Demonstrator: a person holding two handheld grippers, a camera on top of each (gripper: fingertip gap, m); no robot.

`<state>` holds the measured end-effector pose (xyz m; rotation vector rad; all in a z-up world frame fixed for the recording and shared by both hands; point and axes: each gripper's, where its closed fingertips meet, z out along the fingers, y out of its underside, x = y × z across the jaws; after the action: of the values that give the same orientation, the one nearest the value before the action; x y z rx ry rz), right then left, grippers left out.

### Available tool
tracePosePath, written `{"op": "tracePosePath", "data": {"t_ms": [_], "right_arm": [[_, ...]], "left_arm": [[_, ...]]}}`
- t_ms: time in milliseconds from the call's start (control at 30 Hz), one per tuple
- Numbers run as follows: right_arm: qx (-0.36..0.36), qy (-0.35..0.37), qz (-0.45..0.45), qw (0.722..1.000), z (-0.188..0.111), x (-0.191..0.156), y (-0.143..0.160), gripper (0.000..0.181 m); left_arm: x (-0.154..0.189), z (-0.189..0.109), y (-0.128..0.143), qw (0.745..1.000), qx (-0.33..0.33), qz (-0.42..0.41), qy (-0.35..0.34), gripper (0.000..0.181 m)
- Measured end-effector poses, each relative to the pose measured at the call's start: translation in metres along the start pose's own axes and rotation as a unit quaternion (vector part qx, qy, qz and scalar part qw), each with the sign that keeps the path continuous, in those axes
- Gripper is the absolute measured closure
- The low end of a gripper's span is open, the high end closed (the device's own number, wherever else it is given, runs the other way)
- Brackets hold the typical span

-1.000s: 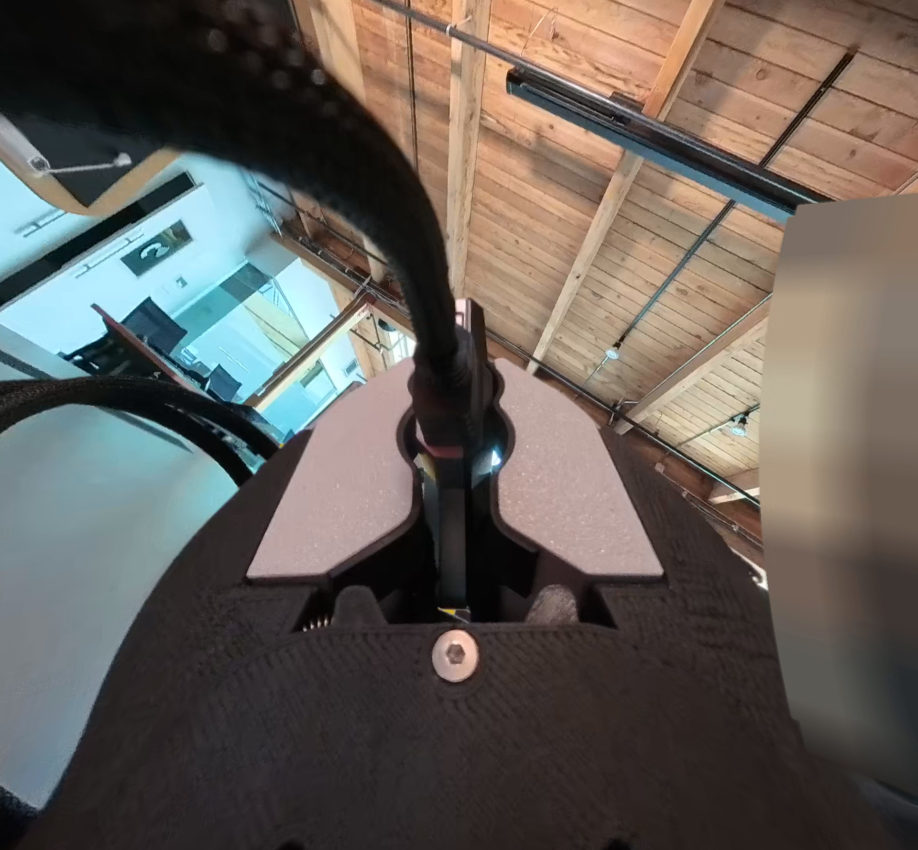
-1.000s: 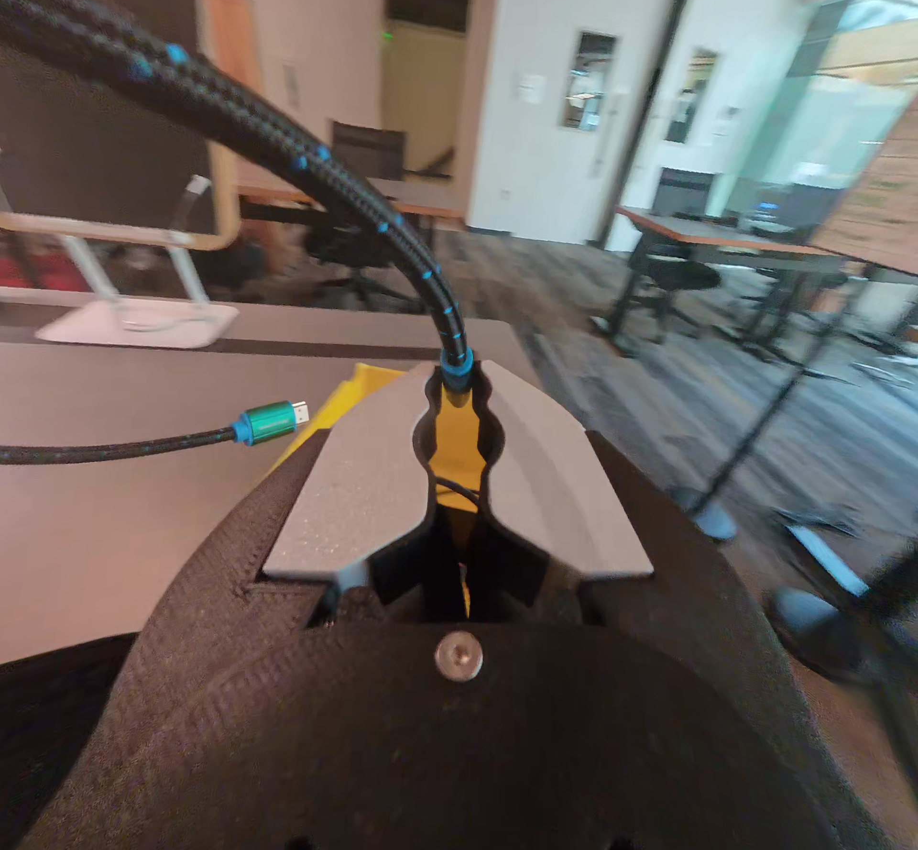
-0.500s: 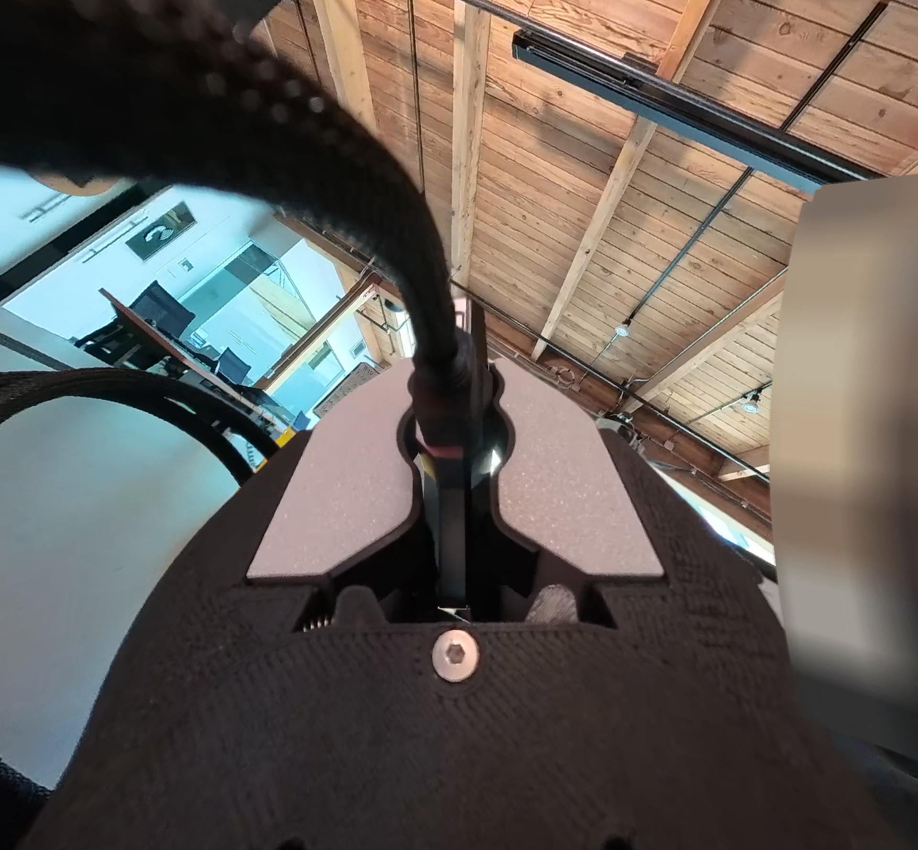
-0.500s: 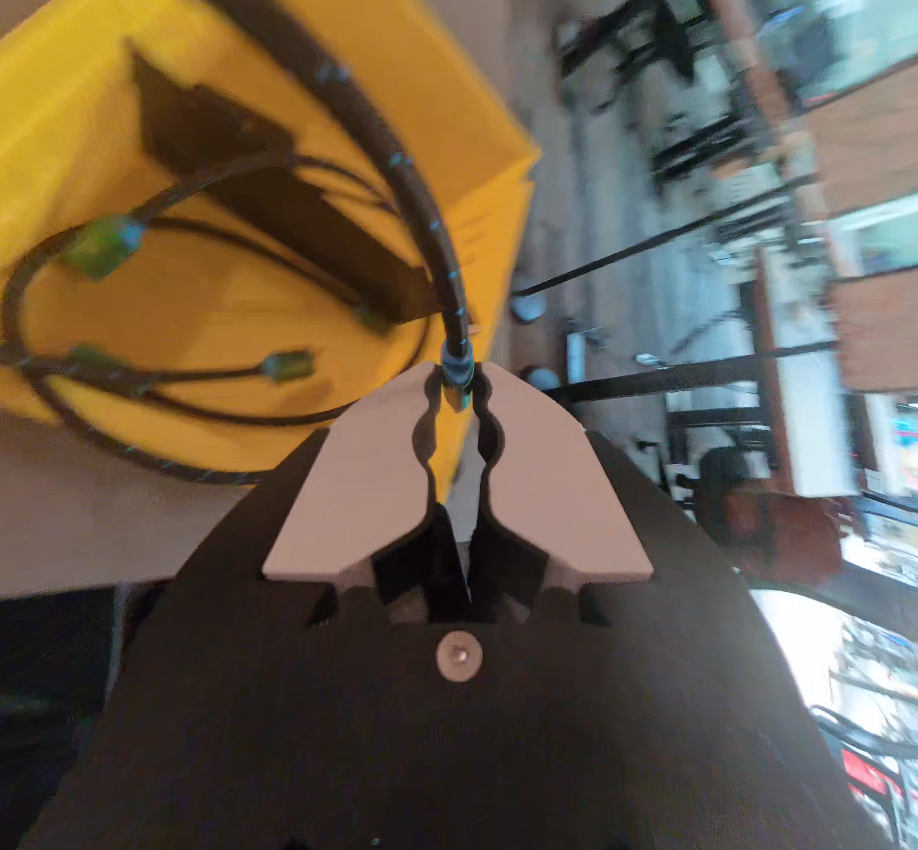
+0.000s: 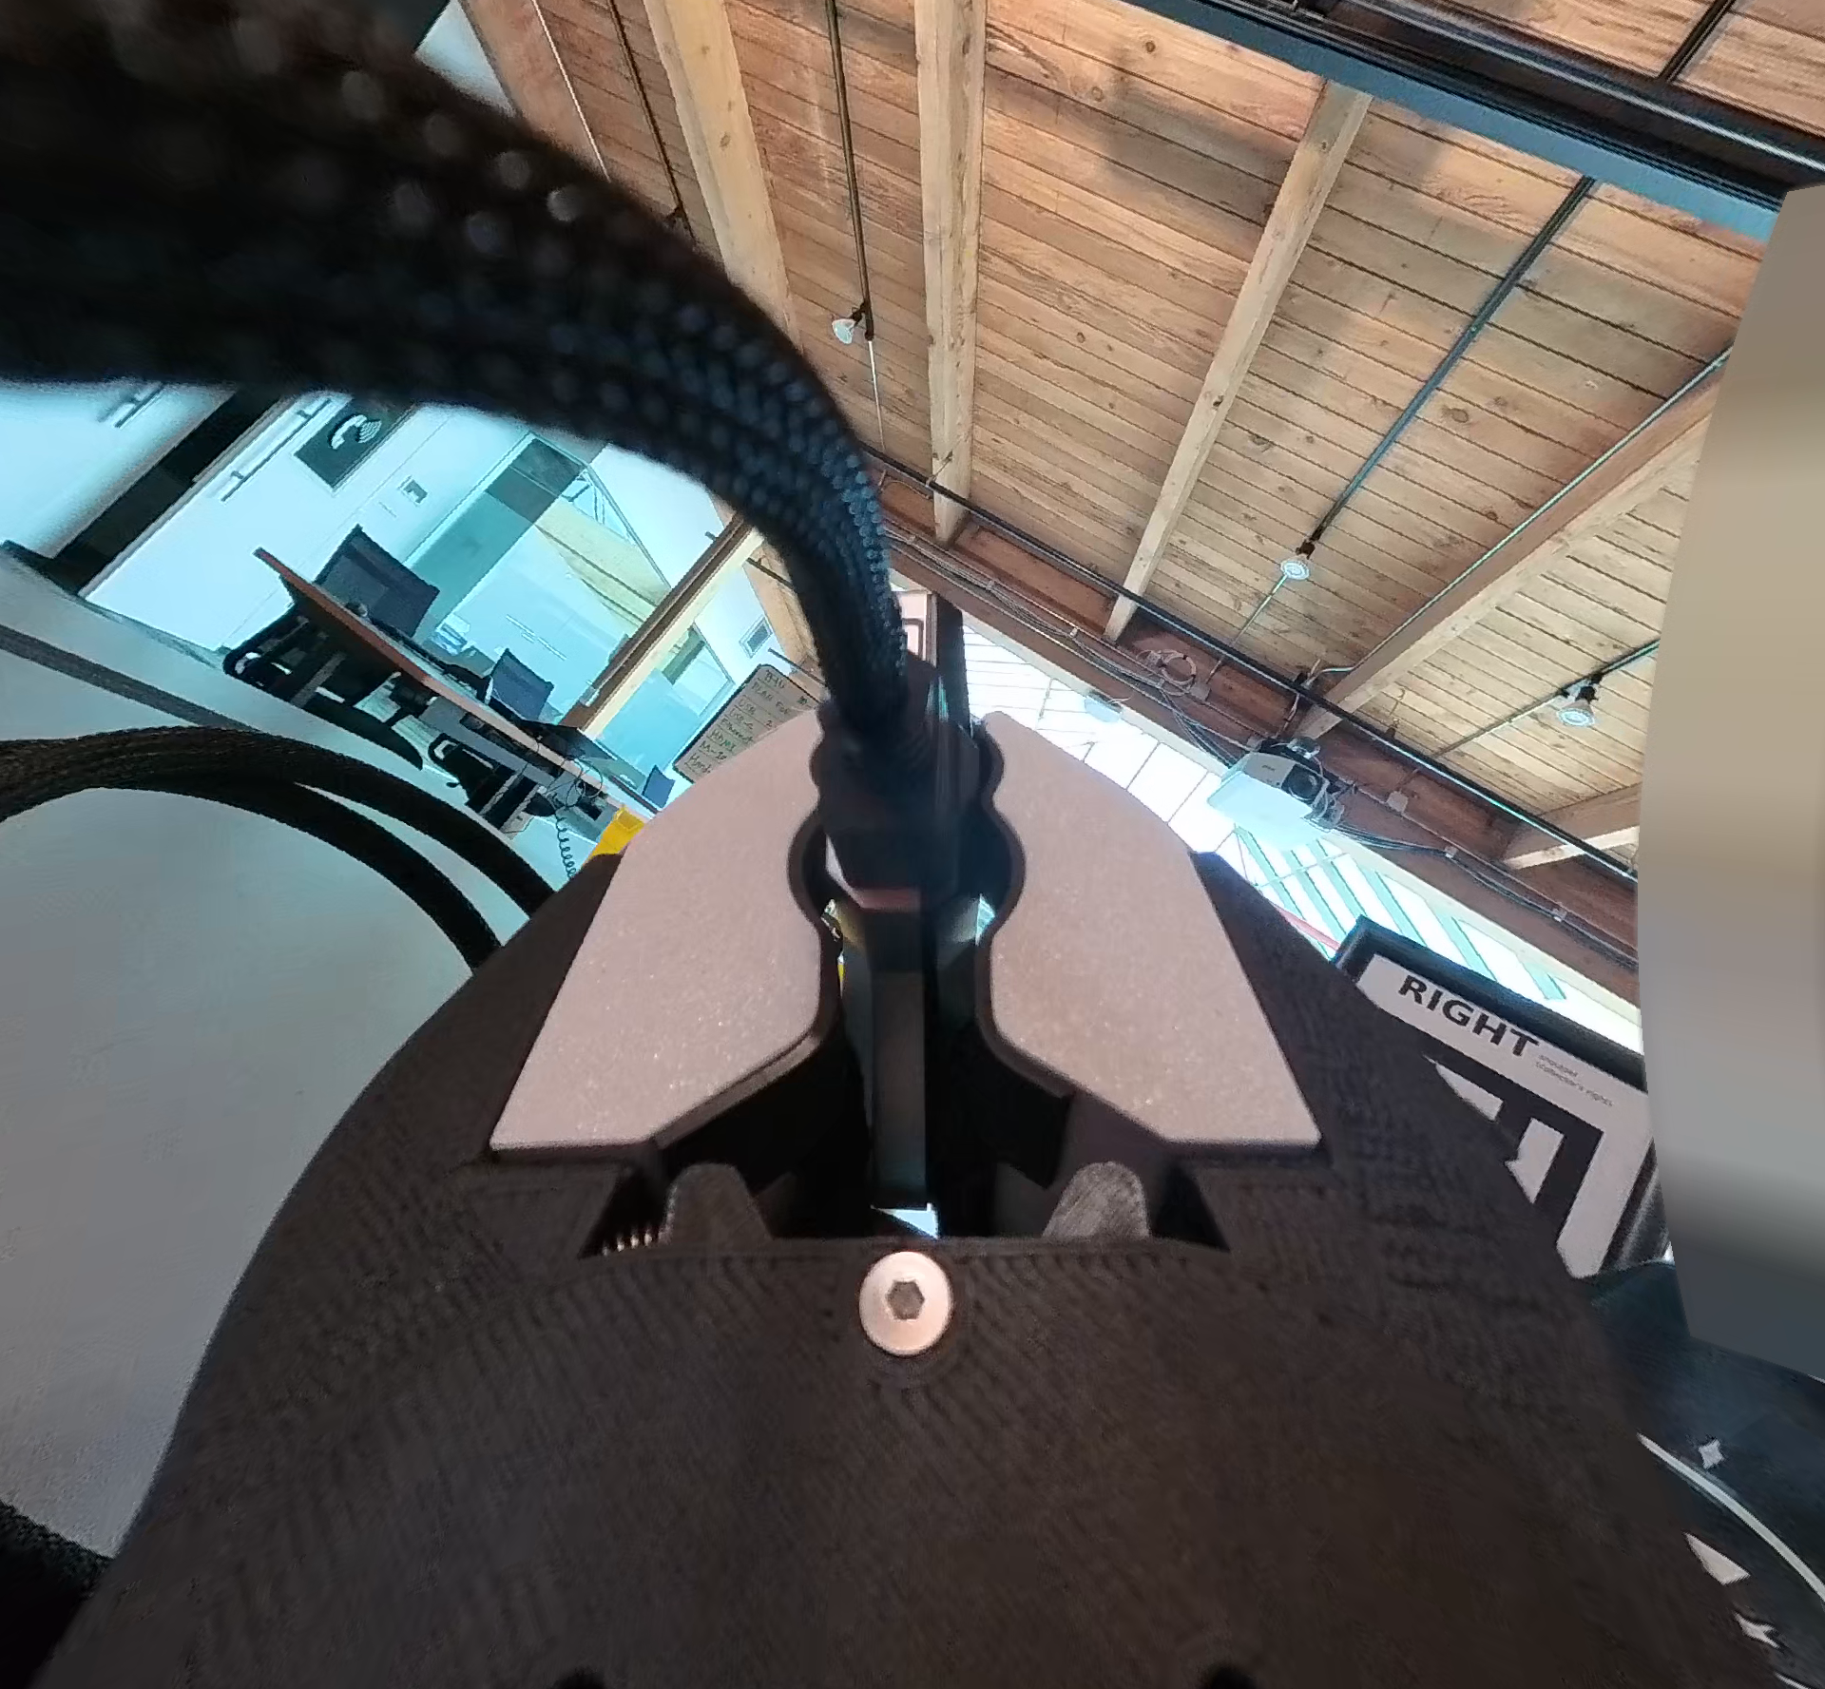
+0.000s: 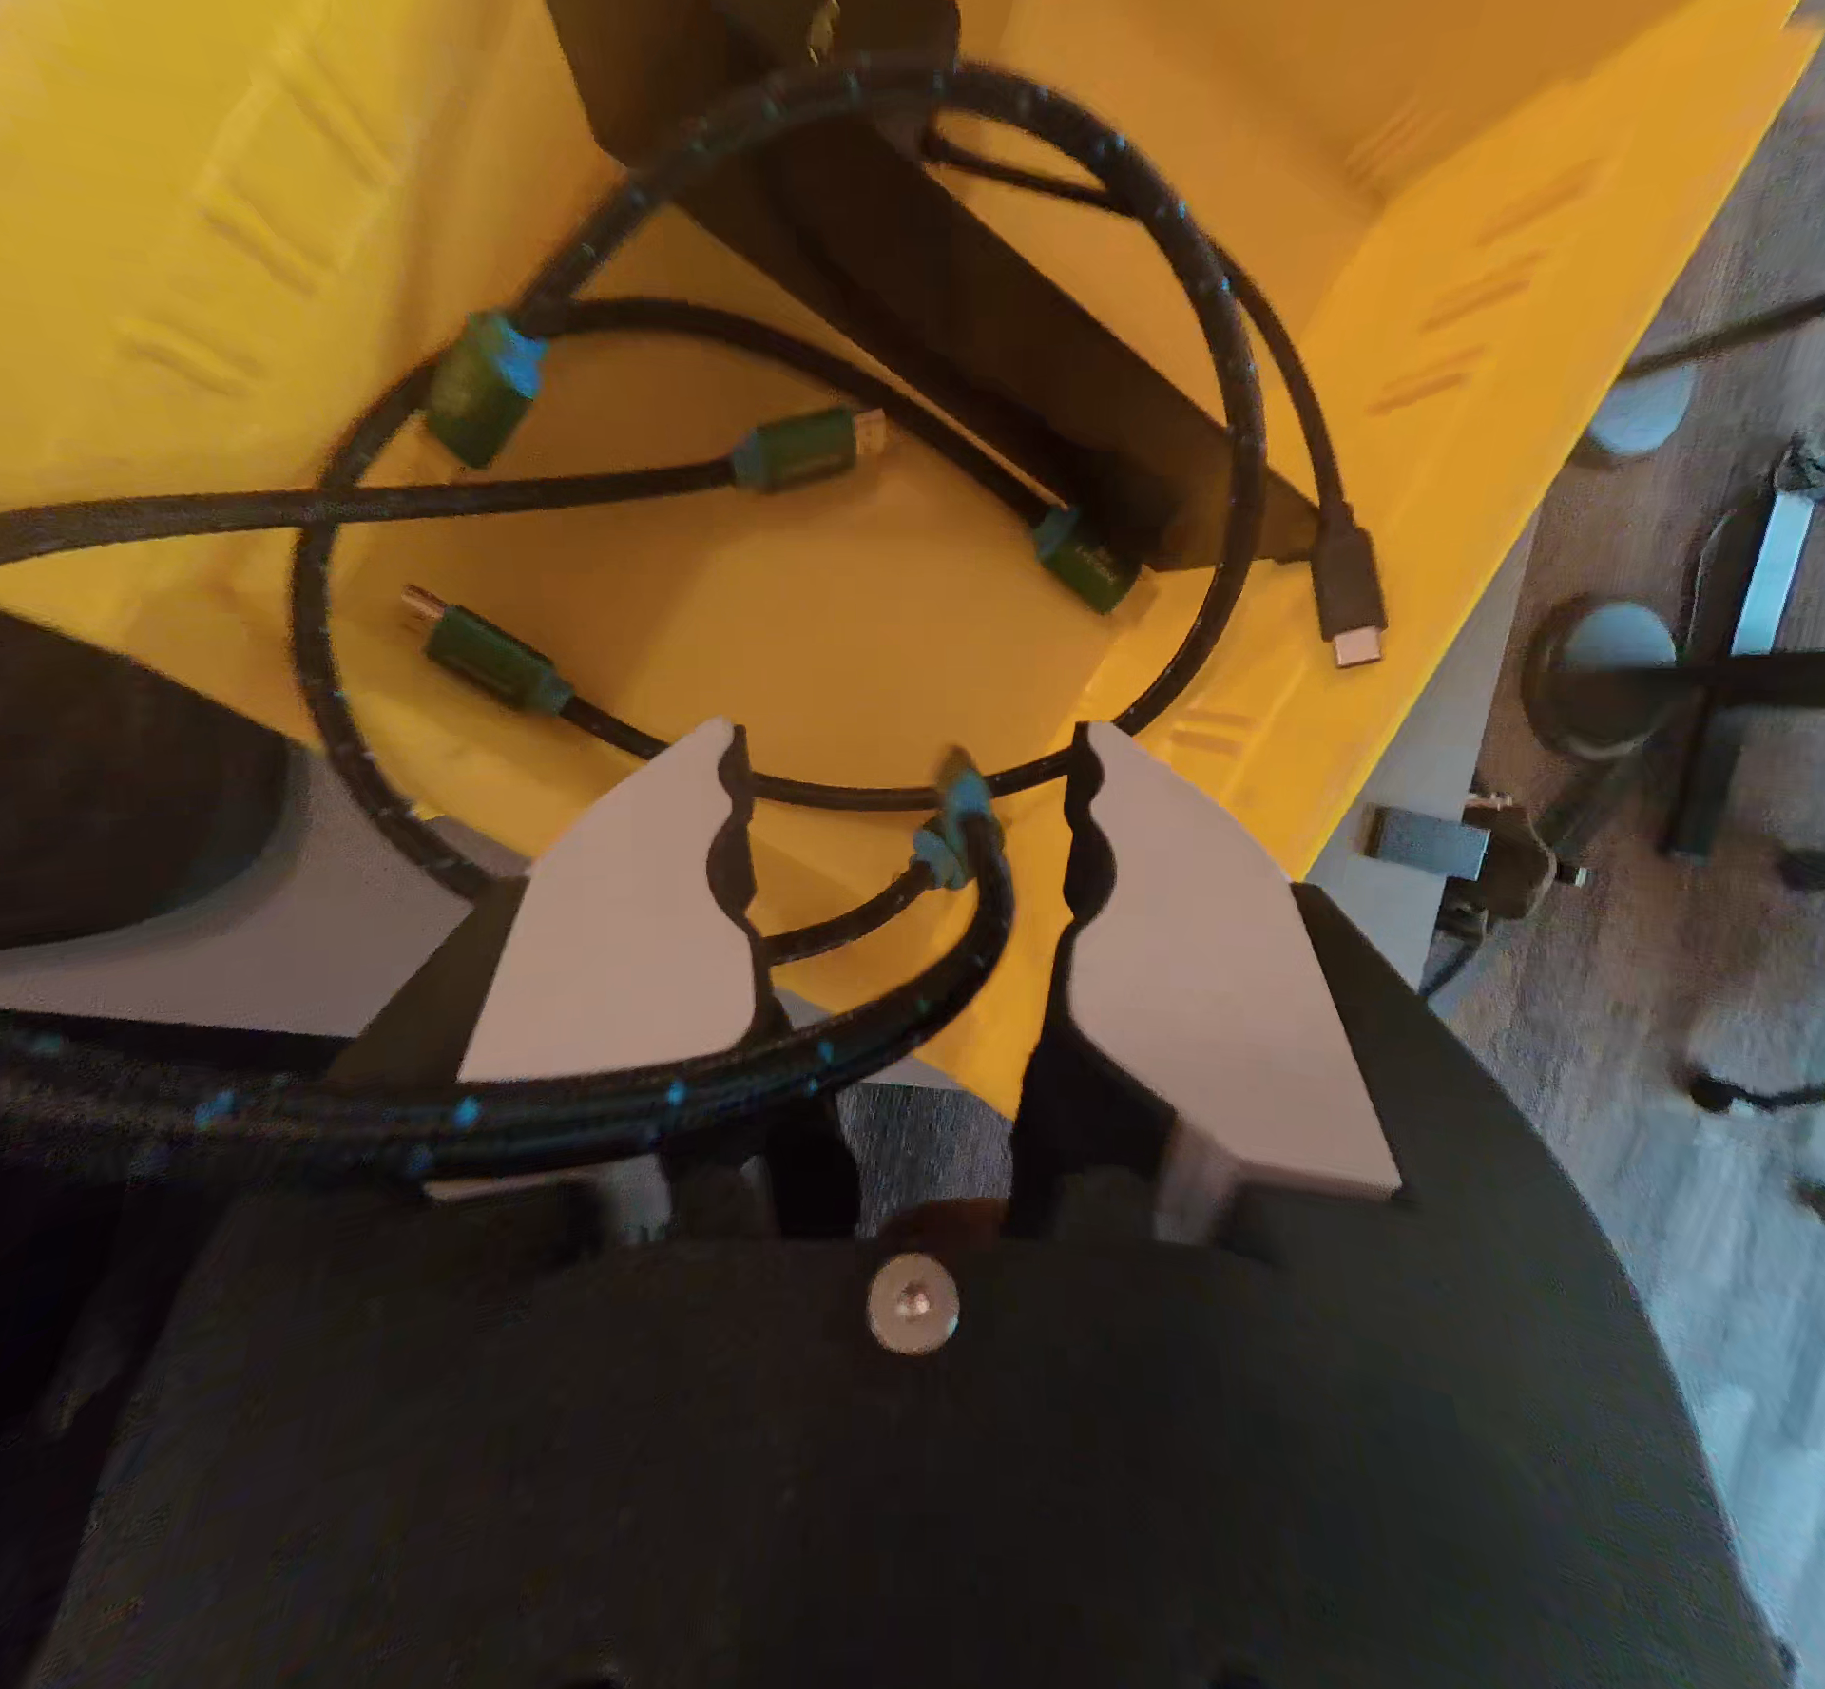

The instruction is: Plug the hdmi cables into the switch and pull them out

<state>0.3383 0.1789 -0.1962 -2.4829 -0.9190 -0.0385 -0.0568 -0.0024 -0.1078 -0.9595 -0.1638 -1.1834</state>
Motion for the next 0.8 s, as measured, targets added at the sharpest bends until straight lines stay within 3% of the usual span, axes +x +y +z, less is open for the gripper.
{"op": "tracePosePath", "data": {"t_ms": [167,267,367,633,733,767,800], "right_arm": [[0.048,0.008,-0.04,0.998,-0.028,-0.011,0.003,0.123],[0.096,-0.012,-0.098,0.99,-0.037,-0.027,-0.004,0.14],[0.109,-0.03,-0.118,0.986,-0.027,-0.031,-0.013,0.15],[0.048,-0.064,-0.075,0.994,0.009,-0.018,-0.013,0.161],[0.041,-0.071,-0.064,0.995,0.008,-0.021,-0.011,0.158],[0.036,-0.076,-0.066,0.994,0.007,-0.023,-0.009,0.15],[0.038,-0.091,-0.07,0.993,0.004,-0.03,-0.008,0.13]], "left_arm": [[0.001,0.001,0.002,1.0,-0.006,0.007,0.0,0.158],[0.001,0.001,0.003,1.0,-0.007,0.008,0.0,0.158],[0.001,0.001,0.002,1.0,-0.005,0.003,-0.001,0.158],[0.0,0.001,0.002,1.0,-0.006,-0.001,-0.004,0.158],[0.001,0.001,0.003,1.0,-0.008,0.001,-0.004,0.158],[0.001,0.001,0.004,1.0,-0.01,0.003,-0.004,0.158],[0.001,0.001,0.005,1.0,-0.013,0.007,-0.004,0.158]]}}
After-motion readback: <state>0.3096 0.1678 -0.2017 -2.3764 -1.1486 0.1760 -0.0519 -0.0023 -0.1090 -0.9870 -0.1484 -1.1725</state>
